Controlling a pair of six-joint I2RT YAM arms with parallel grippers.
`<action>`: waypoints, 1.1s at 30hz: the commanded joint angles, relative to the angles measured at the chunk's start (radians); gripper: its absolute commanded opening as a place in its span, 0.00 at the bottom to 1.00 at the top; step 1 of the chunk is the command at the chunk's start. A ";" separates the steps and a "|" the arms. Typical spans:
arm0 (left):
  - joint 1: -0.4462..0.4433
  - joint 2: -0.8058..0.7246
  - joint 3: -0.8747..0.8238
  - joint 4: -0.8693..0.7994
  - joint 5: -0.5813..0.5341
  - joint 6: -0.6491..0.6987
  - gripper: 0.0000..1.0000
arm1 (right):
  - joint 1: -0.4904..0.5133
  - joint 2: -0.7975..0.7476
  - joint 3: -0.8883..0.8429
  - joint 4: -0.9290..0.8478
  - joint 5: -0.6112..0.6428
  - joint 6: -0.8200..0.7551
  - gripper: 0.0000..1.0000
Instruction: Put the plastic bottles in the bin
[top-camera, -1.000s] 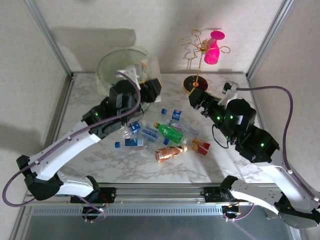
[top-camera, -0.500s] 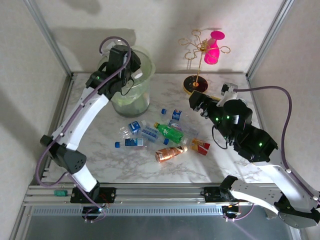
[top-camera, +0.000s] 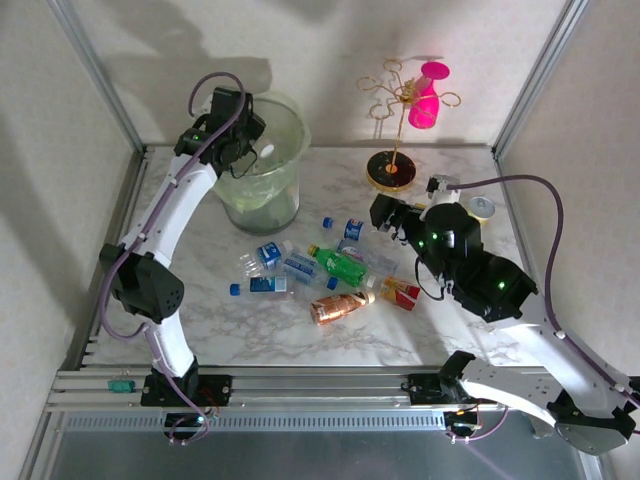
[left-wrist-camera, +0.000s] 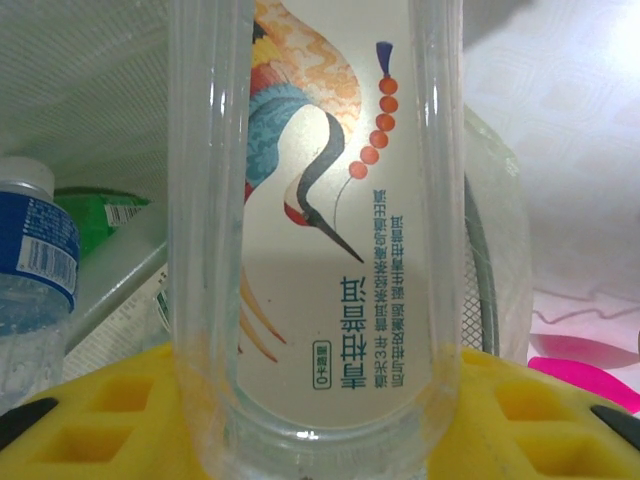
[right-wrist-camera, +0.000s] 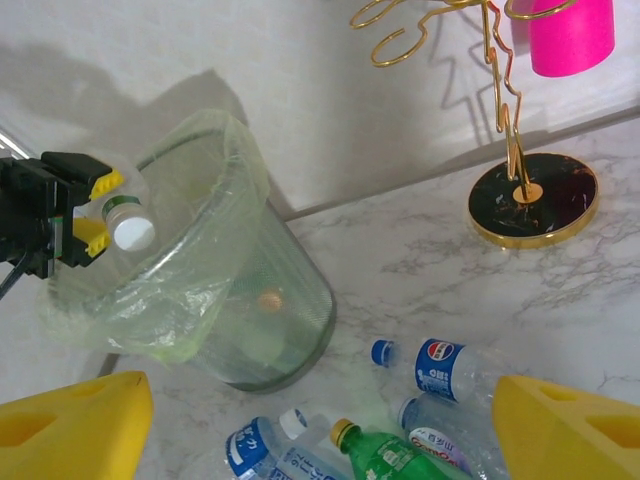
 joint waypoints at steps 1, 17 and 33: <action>0.001 -0.002 -0.012 0.022 0.046 -0.063 0.32 | 0.003 0.004 -0.006 0.021 0.031 -0.022 0.88; 0.004 0.033 -0.101 0.106 0.107 -0.089 0.66 | 0.003 0.011 -0.033 0.022 0.037 -0.025 0.89; 0.006 -0.075 -0.075 0.119 0.104 0.021 0.83 | 0.002 0.011 -0.016 0.002 0.026 -0.028 0.89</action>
